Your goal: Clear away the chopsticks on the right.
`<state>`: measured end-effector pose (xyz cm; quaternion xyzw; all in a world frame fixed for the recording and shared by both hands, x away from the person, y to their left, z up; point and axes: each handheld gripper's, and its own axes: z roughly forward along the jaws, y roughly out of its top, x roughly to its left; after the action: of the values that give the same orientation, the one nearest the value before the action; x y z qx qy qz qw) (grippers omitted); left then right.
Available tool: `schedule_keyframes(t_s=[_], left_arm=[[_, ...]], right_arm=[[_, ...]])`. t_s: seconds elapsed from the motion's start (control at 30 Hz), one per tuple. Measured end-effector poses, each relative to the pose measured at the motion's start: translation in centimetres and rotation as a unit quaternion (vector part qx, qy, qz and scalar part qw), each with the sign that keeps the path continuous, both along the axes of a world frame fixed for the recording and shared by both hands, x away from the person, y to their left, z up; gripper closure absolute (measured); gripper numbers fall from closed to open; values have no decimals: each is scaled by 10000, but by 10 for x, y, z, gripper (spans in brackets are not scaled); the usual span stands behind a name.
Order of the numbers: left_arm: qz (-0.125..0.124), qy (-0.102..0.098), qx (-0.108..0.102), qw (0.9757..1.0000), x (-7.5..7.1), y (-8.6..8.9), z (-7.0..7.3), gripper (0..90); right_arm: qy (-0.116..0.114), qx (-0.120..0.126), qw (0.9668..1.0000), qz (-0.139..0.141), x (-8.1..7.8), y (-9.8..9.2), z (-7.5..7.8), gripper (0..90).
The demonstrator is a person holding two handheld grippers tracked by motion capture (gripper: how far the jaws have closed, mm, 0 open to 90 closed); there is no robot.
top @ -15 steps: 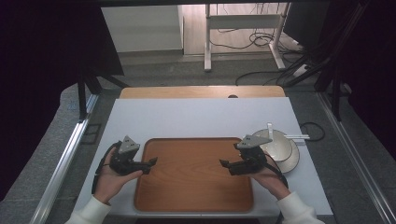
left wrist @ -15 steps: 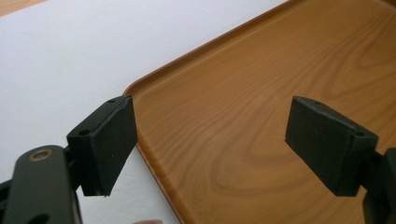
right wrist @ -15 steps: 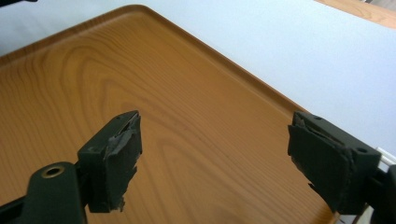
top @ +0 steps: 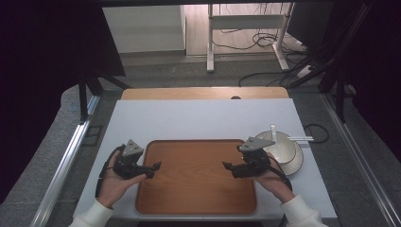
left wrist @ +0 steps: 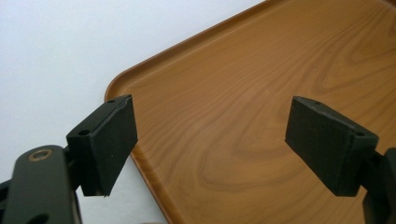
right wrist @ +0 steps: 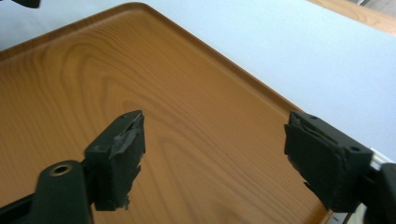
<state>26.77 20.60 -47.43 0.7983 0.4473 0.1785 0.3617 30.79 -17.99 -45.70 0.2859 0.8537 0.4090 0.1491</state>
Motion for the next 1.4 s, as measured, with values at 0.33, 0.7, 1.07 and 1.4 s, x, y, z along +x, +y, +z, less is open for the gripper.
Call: schedule_keyframes(t_s=[0.33,0.7,1.07,1.4], left_arm=[[-16,-46,39,10000,-4,0,-4,164],[-60,-40,119,9999,-4,-4,-7,164],[0,-62,123,9999,5,-1,-6,163],[114,-117,159,9997,2,2,-3,162]], right_arm=[[3,-78,9998,178,2,9,3,255],[-201,-309,9992,129,12,5,42,311],[-94,-286,9993,-213,40,-19,91,372],[53,-99,9964,-844,60,-66,83,425]])
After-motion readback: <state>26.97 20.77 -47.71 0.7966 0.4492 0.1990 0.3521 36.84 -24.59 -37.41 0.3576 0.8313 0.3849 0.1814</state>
